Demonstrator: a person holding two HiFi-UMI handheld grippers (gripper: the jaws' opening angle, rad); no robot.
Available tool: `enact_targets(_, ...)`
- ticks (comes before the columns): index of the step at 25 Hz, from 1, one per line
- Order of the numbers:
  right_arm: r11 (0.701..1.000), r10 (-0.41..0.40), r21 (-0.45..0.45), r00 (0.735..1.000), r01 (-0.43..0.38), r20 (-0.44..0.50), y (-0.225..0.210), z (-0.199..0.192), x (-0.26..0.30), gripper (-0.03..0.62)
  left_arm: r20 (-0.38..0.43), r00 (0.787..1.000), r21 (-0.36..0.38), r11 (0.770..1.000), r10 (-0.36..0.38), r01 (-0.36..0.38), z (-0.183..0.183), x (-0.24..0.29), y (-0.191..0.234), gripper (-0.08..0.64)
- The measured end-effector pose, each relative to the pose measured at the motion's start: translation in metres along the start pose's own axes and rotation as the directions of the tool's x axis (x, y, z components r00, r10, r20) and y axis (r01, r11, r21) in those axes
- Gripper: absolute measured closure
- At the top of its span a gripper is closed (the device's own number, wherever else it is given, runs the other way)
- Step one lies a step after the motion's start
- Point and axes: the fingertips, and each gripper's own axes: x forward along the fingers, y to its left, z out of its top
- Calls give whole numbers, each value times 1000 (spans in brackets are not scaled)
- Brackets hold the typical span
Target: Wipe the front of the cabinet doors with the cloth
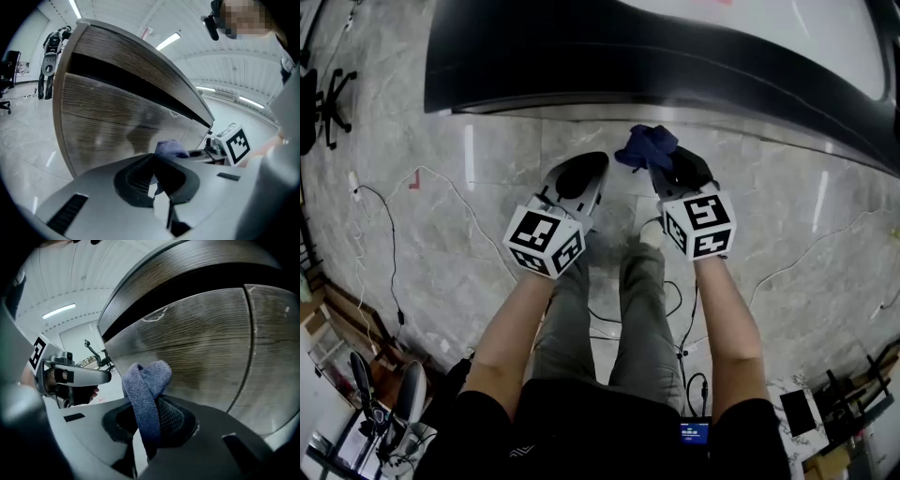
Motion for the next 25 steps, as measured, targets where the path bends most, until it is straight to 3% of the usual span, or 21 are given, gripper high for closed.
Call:
enact_targets(14,990,124,-59,989,-129,-82,102,-4,99,520,17,984,-70,982,176,-174,-31,-91,117,551)
enact_targets(25,983,139,-104,982,-153,-131,137,-6,162,520,12,974,-111,968,227,-224,-52,-122,164,551)
